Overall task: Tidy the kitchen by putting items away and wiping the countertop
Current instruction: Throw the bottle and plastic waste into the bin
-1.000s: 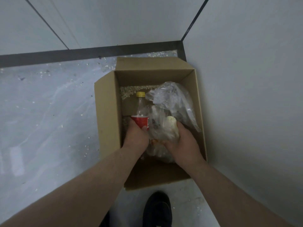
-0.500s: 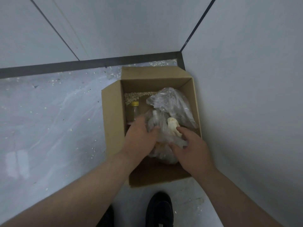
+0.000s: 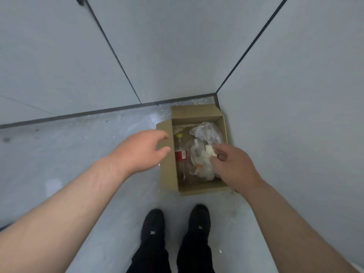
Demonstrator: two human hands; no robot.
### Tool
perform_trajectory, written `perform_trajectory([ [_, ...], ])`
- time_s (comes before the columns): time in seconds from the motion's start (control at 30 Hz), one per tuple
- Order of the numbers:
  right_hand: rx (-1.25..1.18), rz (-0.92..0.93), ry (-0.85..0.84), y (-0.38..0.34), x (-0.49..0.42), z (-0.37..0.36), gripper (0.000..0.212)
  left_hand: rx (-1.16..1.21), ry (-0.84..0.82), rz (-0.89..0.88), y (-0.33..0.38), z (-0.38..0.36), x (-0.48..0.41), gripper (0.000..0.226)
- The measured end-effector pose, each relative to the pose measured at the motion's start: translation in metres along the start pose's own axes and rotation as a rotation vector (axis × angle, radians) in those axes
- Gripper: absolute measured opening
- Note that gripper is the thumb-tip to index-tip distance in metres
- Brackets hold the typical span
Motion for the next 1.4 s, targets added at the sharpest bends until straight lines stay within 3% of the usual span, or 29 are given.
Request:
perform_trajectory([
  [0.37,-0.046,0.104,0.097,-0.117,0.204,0.11,0.041,0.108,0.234,-0.054,0.097,0.177,0.165,0.041],
  [0.63,-0.128,0.169,0.272,-0.136,0.359,0.2,0.03,0.091,0.338,-0.208,0.195,0.256,0.268,0.039],
  [1.03,-0.294,0.126,0.625,-0.042,0.553,0.324,0.035,-0.156,0.367,-0.575,0.393,0.3,0.368,0.043],
  [1.4,-0.476,0.024,0.945,0.128,0.757,0.345,0.036,-0.238,0.396,-0.903,0.567,0.219,0.474,0.042],
])
Point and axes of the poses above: each hand's wrist, its own x-axis away from the middle knuckle, its own z-axis out of the back of the hand, y = z × x, the point moved 6 cm from there along -x, towards the middle knuckle, and after that the axes turned 11 degrees about -z, right-handed, at the moved point
